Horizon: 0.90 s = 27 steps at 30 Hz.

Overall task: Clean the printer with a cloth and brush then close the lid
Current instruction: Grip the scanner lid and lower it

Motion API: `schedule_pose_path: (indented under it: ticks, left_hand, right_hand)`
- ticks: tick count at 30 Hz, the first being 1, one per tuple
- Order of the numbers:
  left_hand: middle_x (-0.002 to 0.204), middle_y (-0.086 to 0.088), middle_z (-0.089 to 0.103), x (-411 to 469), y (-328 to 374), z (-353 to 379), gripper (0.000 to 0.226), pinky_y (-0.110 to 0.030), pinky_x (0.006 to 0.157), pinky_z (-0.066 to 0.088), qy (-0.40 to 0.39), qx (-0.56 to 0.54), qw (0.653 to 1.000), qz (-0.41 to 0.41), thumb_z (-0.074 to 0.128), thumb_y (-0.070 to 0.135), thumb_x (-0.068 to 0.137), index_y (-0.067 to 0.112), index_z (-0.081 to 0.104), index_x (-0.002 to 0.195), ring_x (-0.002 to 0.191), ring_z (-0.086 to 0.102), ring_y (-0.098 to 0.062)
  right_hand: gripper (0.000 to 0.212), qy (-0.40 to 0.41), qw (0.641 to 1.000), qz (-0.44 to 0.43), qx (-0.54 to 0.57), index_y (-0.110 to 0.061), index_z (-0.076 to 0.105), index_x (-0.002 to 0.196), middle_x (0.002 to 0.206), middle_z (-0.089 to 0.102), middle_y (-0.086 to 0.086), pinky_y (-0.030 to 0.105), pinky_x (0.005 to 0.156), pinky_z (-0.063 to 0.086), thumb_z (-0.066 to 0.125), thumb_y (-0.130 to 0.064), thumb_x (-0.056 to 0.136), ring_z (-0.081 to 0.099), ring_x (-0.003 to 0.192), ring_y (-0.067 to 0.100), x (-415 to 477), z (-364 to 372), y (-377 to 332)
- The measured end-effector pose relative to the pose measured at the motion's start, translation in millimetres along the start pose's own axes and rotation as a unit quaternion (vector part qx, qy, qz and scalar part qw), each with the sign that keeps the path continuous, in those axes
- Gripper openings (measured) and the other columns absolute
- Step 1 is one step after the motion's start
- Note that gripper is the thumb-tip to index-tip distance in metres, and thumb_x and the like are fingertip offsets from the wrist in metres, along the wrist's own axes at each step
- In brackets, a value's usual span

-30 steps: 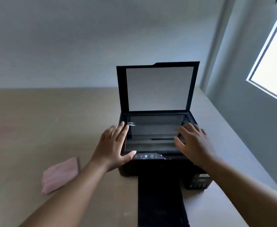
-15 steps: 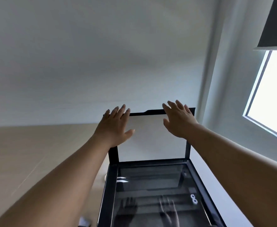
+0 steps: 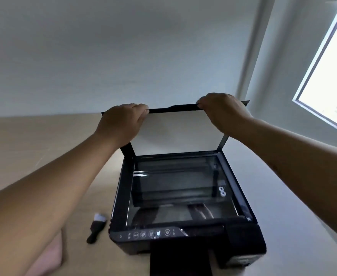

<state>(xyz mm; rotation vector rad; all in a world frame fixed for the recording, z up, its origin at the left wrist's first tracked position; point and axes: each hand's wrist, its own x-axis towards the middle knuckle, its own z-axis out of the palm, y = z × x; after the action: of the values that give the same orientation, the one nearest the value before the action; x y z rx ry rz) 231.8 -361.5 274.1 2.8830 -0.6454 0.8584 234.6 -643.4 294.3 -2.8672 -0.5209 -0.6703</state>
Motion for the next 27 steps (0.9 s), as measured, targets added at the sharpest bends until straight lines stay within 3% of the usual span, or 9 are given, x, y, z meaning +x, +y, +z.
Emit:
schedule_pose_path:
  ticks: [2, 5, 8, 10, 13, 15, 18, 22, 27]
  left_hand:
    - [0.09, -0.006, 0.068, -31, 14, -7, 0.049, -0.037, 0.066, 0.05, -0.004, -0.013, 1.0, -0.015, 0.024, 0.046, 0.098, 0.015, 0.062, 0.104, 0.082, 0.062, -0.033]
    - [0.091, -0.003, 0.069, -83, 39, -12, 0.049, -0.036, 0.065, 0.051, -0.031, -0.025, 0.999, -0.011, 0.026, 0.048, 0.095, 0.02, 0.065, 0.104, 0.085, 0.063, -0.031]
    - [0.097, -0.002, 0.073, -136, 64, -7, 0.045, -0.039, 0.064, 0.056, -0.042, -0.051, 0.998, 0.0, 0.034, 0.042, 0.093, 0.018, 0.069, 0.107, 0.088, 0.068, -0.028]
    - [0.102, -0.001, 0.074, -164, 77, 4, 0.038, -0.037, 0.063, 0.058, -0.046, -0.059, 0.997, -0.009, 0.045, 0.037, 0.092, 0.015, 0.072, 0.108, 0.092, 0.07, -0.025]
    - [0.106, -0.004, 0.074, -199, 88, 30, 0.026, -0.035, 0.065, 0.057, -0.076, -0.051, 0.995, -0.027, 0.067, 0.026, 0.086, 0.014, 0.073, 0.108, 0.094, 0.07, -0.026]
    - [0.109, -0.006, 0.073, -221, 96, 47, 0.029, -0.036, 0.07, 0.058, -0.117, -0.035, 0.992, -0.044, 0.076, 0.022, 0.082, 0.013, 0.073, 0.109, 0.096, 0.07, -0.028]
    - [0.127, -0.007, 0.065, -241, 110, 62, 0.038, -0.041, 0.091, 0.052, -0.161, -0.047, 0.982, -0.087, 0.054, 0.035, 0.094, 0.014, 0.066, 0.122, 0.116, 0.061, -0.03]
    - [0.153, -0.004, 0.039, -252, 117, 66, 0.062, -0.041, 0.117, 0.021, -0.199, -0.061, 0.971, -0.115, 0.024, 0.051, 0.097, 0.016, 0.043, 0.145, 0.143, 0.033, -0.026]
    - [0.163, 0.004, 0.009, -230, 105, 73, 0.08, -0.039, 0.121, 0.006, -0.265, -0.041, 0.955, -0.128, 0.0, 0.064, 0.088, 0.023, 0.014, 0.155, 0.15, 0.007, -0.017]
  right_hand:
    - [0.02, -0.015, 0.997, 0.018, 0.067, -0.02, 0.061, 0.101, 0.092, 0.065, 0.006, 0.04, 0.074, 0.052, 0.044, -0.027, 0.093, 0.059, 0.084, 0.035, -37, -2, -6]
    - [0.049, -0.04, 0.988, 0.042, 0.142, -0.011, 0.061, 0.1, 0.095, 0.068, 0.011, 0.043, 0.075, 0.053, 0.034, -0.047, 0.082, 0.062, 0.09, 0.036, -98, -5, -19]
    - [0.021, -0.002, 0.993, -0.045, 0.108, -0.015, 0.069, 0.097, 0.095, 0.073, 0.004, 0.039, 0.066, 0.055, 0.053, -0.027, 0.09, 0.067, 0.086, 0.032, -158, 12, -29]
    - [0.01, 0.016, 0.992, -0.054, 0.115, -0.016, 0.071, 0.096, 0.098, 0.074, 0.002, 0.039, 0.066, 0.057, 0.063, -0.019, 0.091, 0.07, 0.089, 0.029, -188, 28, -31]
    - [0.016, -0.009, 0.991, -0.031, 0.132, -0.017, 0.073, 0.103, 0.111, 0.073, 0.001, 0.041, 0.084, 0.057, 0.068, -0.02, 0.088, 0.067, 0.106, 0.024, -225, 64, -31]
    - [0.024, -0.057, 0.992, -0.006, 0.116, -0.018, 0.071, 0.112, 0.123, 0.068, 0.001, 0.041, 0.1, 0.048, 0.069, -0.023, 0.088, 0.061, 0.119, 0.025, -245, 88, -32]
    - [0.039, -0.129, 0.985, 0.023, 0.108, -0.018, 0.057, 0.132, 0.144, 0.05, 0.002, 0.038, 0.114, 0.03, 0.053, -0.033, 0.097, 0.04, 0.138, 0.024, -263, 108, -38]
    - [0.075, -0.18, 0.982, 0.031, 0.053, -0.022, 0.018, 0.152, 0.161, 0.009, -0.005, 0.035, 0.122, 0.003, 0.008, -0.064, 0.091, 0.003, 0.15, 0.015, -271, 113, -49]
    - [0.075, -0.216, 0.971, 0.092, 0.046, -0.026, 0.007, 0.154, 0.163, -0.002, -0.003, 0.041, 0.122, -0.001, 0.011, -0.067, 0.091, -0.007, 0.149, 0.016, -243, 121, -55]
